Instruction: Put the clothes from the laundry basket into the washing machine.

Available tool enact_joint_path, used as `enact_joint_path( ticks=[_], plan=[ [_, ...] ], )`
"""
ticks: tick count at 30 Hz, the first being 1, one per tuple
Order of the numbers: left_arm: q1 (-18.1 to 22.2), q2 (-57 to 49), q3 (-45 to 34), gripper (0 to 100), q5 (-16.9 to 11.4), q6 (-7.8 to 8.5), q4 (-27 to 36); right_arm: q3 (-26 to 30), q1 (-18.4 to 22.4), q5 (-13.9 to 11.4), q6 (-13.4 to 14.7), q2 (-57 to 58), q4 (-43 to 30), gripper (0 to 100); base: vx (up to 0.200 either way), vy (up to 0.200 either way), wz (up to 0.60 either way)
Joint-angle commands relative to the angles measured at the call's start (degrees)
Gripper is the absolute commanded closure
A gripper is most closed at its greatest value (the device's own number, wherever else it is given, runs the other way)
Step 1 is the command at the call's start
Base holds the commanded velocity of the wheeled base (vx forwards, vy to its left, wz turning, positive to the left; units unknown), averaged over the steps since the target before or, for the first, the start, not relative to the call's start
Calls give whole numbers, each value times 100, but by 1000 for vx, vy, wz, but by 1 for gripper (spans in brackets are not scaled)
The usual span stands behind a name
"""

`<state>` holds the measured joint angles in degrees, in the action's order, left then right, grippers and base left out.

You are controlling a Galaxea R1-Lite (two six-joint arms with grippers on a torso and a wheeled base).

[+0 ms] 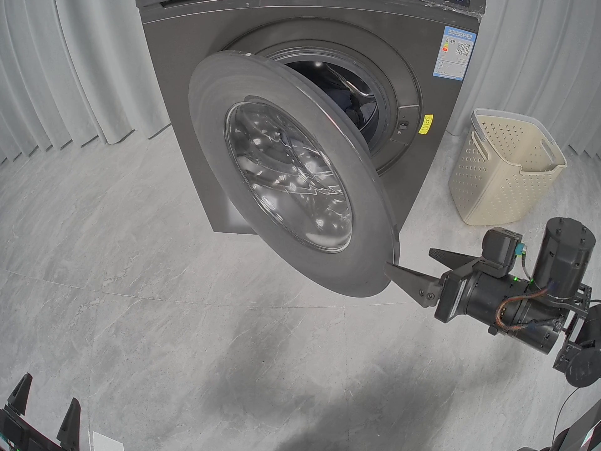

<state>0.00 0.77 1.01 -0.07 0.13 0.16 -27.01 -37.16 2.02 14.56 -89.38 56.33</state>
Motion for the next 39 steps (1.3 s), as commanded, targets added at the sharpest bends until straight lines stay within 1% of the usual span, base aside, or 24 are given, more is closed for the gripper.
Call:
enact_joint_path(
  ticks=[1,3,6,9,12,14,17,19,20,22,25,26,27,29,30,31,34,35,36,39],
  plan=[
    [0,-59,-92,0,-1,-5,2,-243,323,9,3,-343,9,0,0,0,0],
    [0,-59,-92,0,-1,-13,2,-243,358,9,-5,-334,1,0,0,0,0],
    [0,-59,-92,0,-1,-5,2,-173,534,0,-49,-282,-8,0,0,0,0],
    [0,-59,-92,0,-1,-5,2,-41,745,-18,-234,-202,-8,0,0,0,0],
    [0,-59,-92,0,-1,-5,2,-120,1009,9,-251,-220,1,0,0,0,0],
    [0,-59,-92,0,-1,-5,2,-129,1088,-18,-260,-220,-8,0,0,0,0],
    [0,-59,-92,0,-1,-13,2,-41,1044,-18,-260,-238,-17,0,0,0,0],
    [0,-59,-92,0,-1,-13,2,135,947,-53,-278,-229,-26,0,0,0,0],
    [0,-59,-92,0,-1,-13,2,223,850,-71,-278,-220,-26,0,0,0,0],
    [0,-59,-92,0,-1,-13,2,381,508,-141,-278,-229,-8,0,0,0,0],
    [0,-59,-92,0,-1,-13,2,434,209,-167,-278,-255,-8,0,0,0,0],
    [0,-59,-92,0,-1,-13,2,364,33,-158,-278,-264,-8,0,0,0,0],
    [0,-59,-92,0,-1,-5,2,302,-46,-150,-269,-290,1,0,0,0,0],
    [0,-59,-92,0,-1,-13,2,153,-81,-114,-251,-387,1,0,0,0,0],
    [0,-59,-92,0,-10,-13,2,-102,-46,-97,-208,-642,9,0,0,0,0],
    [0,-59,-92,0,-10,-13,2,-243,-20,-79,-208,-800,18,0,0,0,0],
    [0,-59,-92,0,-1,-13,2,-489,121,-27,-208,-1046,255,0,0,0,0],
    [0,-59,-92,0,-1,-22,2,-612,209,-27,-216,-1143,466,0,0,0,0],
    [0,-59,-92,0,-1,-22,2,-621,218,-27,-216,-1152,484,0,0,0,0],
    [0,-59,-92,0,-1,-22,2,-946,516,-9,-216,-1407,625,0,0,0,0]
  ],
)
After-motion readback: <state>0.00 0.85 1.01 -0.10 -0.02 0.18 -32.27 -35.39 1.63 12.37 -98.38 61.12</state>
